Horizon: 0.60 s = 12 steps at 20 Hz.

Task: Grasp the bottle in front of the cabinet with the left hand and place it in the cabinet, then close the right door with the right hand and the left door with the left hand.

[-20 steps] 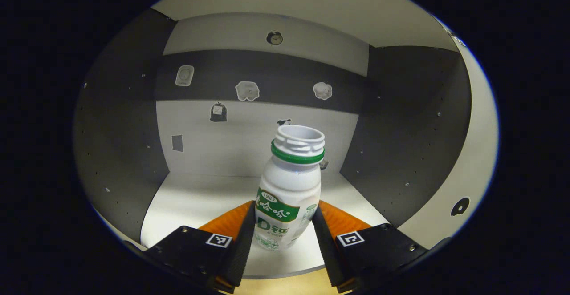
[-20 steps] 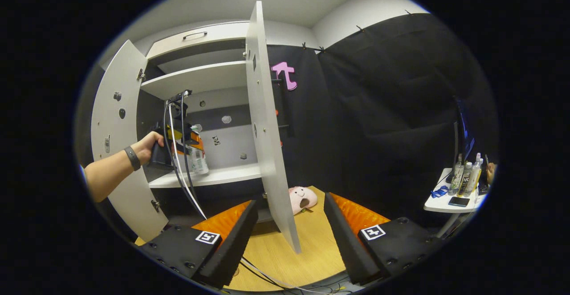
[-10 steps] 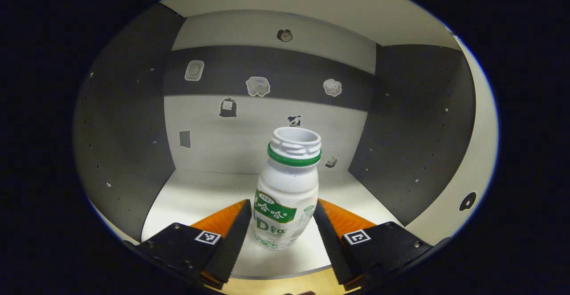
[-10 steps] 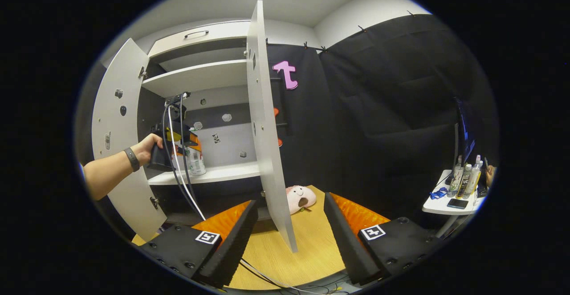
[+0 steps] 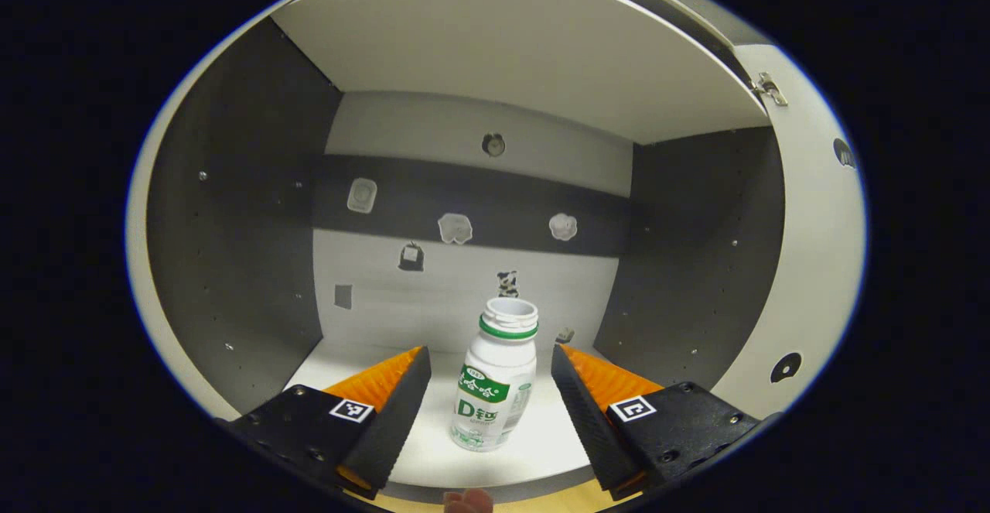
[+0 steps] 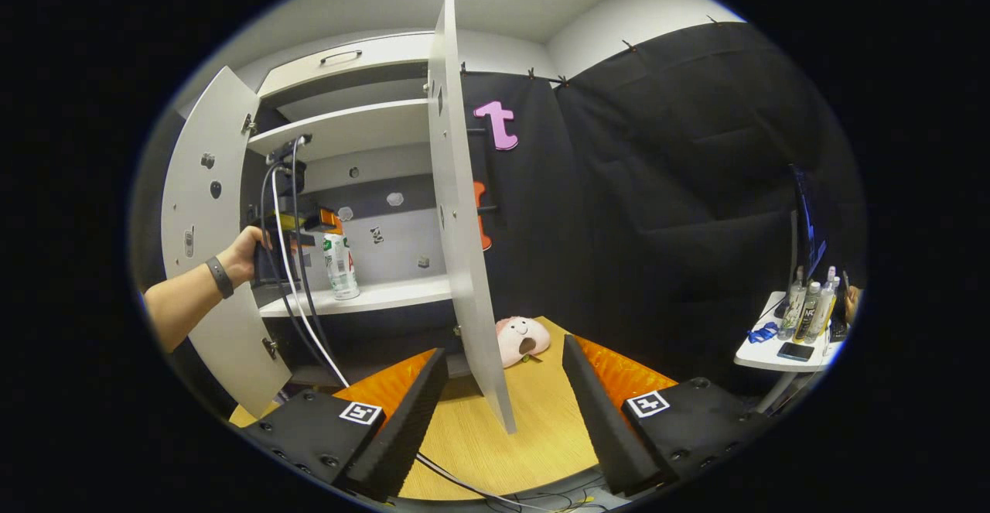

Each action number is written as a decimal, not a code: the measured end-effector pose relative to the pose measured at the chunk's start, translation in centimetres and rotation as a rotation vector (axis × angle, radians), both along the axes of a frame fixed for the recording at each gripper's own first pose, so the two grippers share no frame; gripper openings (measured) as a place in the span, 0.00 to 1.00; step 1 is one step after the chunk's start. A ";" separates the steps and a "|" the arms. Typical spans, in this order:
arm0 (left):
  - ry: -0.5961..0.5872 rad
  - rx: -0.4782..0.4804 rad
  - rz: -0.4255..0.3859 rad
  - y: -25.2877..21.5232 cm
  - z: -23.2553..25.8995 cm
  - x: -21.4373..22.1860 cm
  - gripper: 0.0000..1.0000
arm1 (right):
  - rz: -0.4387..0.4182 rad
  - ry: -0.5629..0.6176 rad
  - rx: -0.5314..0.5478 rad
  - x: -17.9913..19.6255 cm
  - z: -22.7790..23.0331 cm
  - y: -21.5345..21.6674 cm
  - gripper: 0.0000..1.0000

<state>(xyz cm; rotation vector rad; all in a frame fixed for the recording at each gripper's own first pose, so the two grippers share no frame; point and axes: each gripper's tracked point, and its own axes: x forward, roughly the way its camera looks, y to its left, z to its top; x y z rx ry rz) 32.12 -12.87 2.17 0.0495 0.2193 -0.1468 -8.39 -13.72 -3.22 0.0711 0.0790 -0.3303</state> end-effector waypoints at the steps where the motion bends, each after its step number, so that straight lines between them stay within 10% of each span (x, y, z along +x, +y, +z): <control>1: -0.029 0.006 0.001 0.2 1.2 -0.9 0.96 | 0.008 0.004 -0.003 0.1 0.0 0.1 0.99; 12: -0.206 -0.057 -0.073 2.0 5.4 -16.4 0.96 | 0.161 -0.010 -0.001 3.7 0.4 4.3 0.99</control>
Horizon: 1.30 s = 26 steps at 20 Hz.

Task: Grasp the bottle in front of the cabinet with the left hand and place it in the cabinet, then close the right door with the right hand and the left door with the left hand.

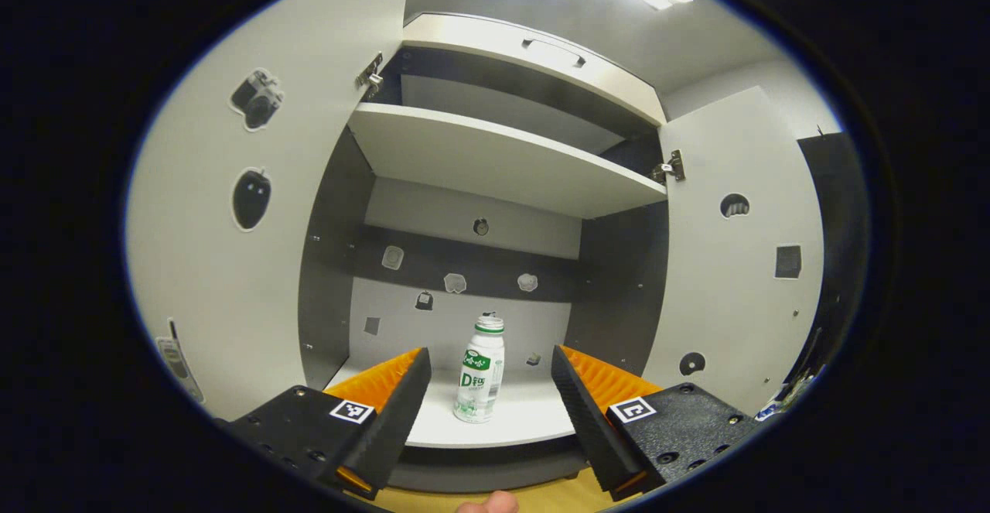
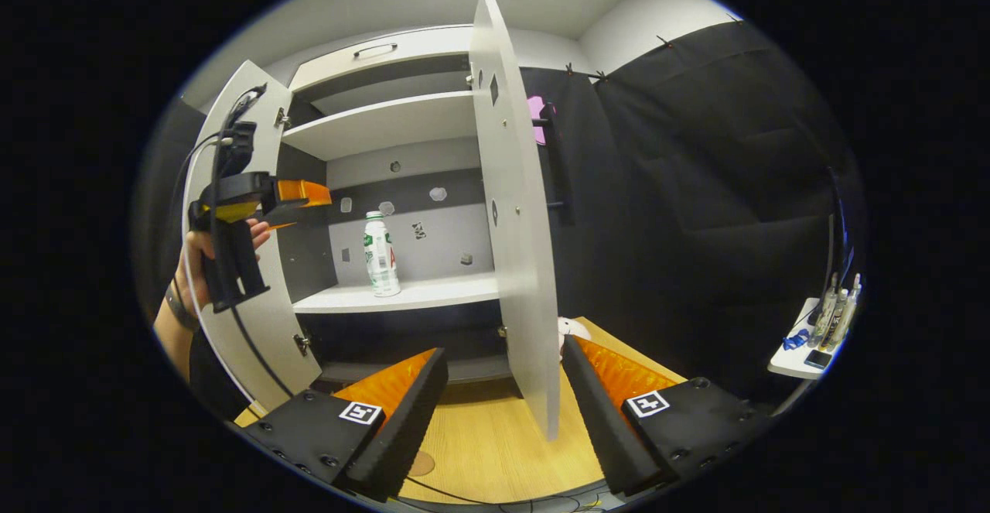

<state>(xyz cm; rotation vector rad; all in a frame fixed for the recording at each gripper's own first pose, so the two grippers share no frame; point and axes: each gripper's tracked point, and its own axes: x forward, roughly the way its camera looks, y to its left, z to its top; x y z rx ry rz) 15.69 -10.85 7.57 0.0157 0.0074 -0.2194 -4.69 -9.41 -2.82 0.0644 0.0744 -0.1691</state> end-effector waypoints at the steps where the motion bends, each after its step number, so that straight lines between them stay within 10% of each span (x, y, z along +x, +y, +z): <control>1: -0.018 0.011 0.011 0.4 -0.4 -1.7 0.96 | 0.010 -0.005 0.000 0.5 0.0 0.3 0.99; 21: 0.065 -0.041 0.141 5.0 -12.1 -15.7 0.96 | 0.162 -0.008 -0.004 3.0 -0.7 5.7 0.99; 26: 0.083 -0.064 0.111 3.8 -13.0 -15.6 0.96 | 0.029 -0.114 -0.067 0.9 4.0 -0.1 0.98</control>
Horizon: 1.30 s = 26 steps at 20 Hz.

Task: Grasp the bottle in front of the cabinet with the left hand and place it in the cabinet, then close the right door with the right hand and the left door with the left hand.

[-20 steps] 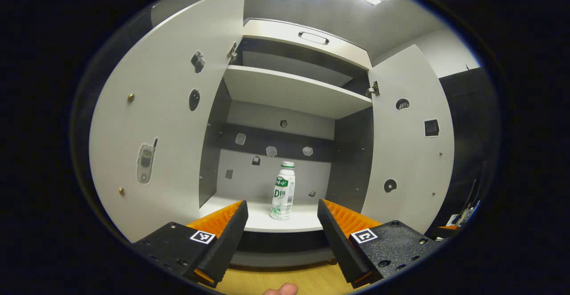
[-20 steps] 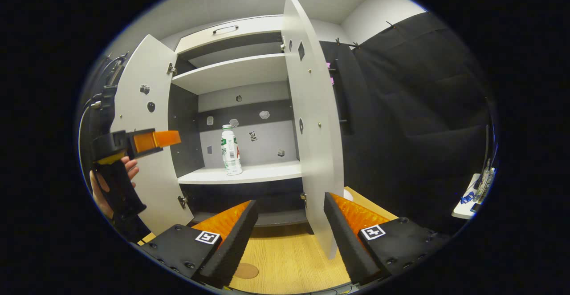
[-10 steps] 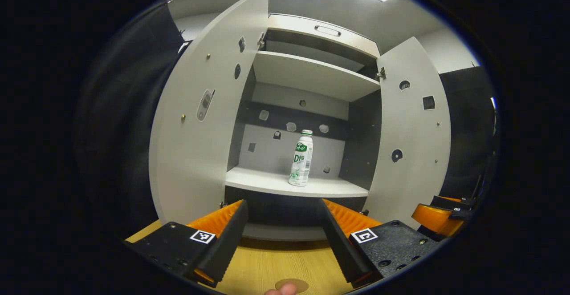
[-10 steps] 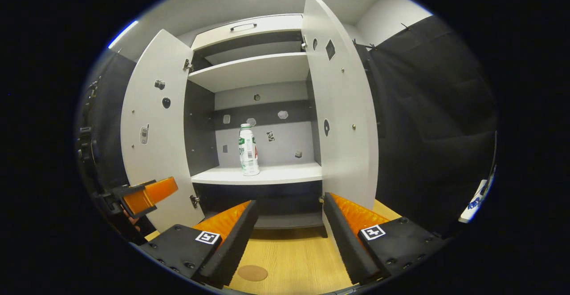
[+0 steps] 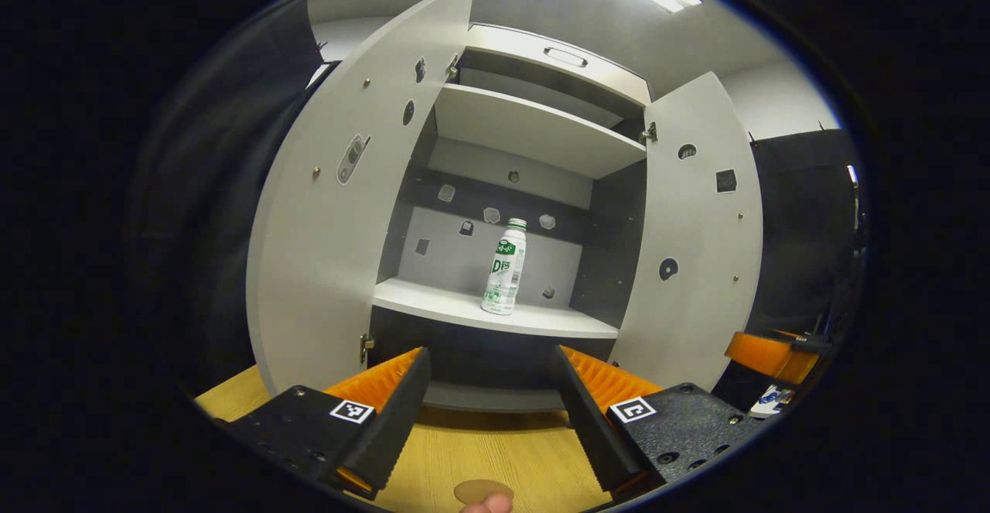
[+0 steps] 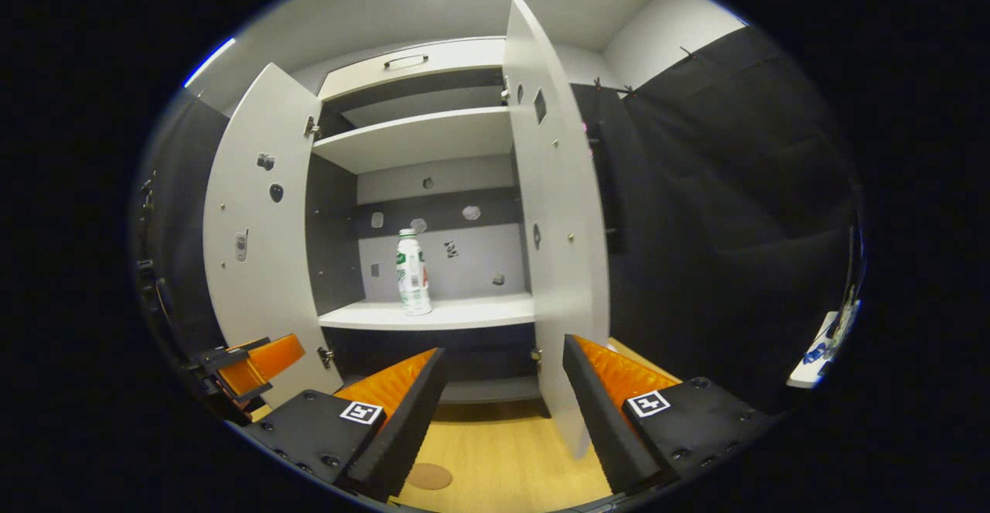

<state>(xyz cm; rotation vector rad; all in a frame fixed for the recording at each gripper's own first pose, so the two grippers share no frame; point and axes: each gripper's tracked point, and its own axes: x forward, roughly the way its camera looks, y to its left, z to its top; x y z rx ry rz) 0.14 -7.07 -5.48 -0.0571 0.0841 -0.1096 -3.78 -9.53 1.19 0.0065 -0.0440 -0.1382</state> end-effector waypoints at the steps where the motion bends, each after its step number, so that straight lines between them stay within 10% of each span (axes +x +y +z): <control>1: 0.008 0.000 -0.003 0.0 -0.3 0.0 0.96 | -0.040 -0.040 -0.023 -0.6 1.7 -1.6 0.98; 8: 0.024 0.008 -0.006 0.5 -0.5 -0.3 0.96 | -0.308 -0.158 -0.065 -1.2 10.7 -12.5 0.98; 26: -0.008 0.046 0.083 4.5 1.1 -0.6 0.96 | -0.246 -0.120 -0.086 7.1 13.8 -16.0 0.98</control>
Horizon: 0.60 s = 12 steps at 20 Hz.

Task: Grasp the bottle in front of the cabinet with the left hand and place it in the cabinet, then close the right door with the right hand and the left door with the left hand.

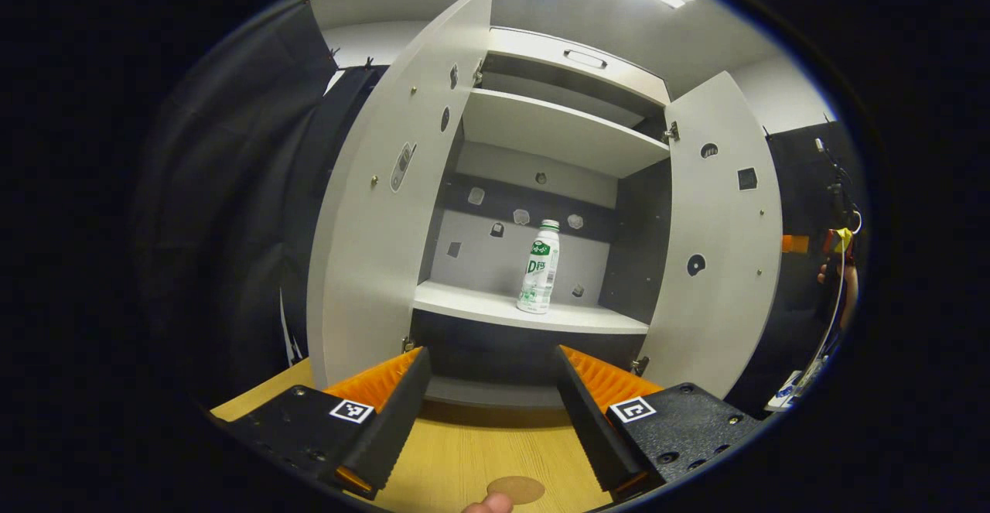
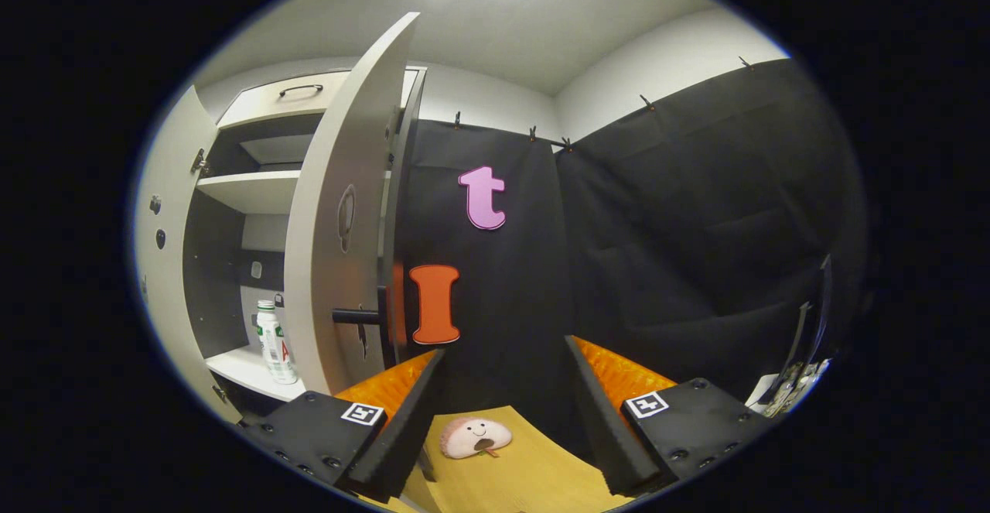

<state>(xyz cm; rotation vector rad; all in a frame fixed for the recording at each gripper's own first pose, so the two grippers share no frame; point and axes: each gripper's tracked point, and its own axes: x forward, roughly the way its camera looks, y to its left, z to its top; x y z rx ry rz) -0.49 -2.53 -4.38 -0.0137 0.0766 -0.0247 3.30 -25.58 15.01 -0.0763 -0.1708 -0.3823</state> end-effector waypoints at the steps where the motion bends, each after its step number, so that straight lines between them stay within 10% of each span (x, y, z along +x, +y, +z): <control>1: -0.003 -0.002 -0.003 -0.1 0.1 0.1 0.96 | 0.003 0.001 -0.010 0.0 0.0 0.1 0.97; 12: -0.020 -0.056 -0.065 -1.6 0.6 0.8 0.96 | 0.042 0.021 -0.055 0.1 0.0 2.7 0.96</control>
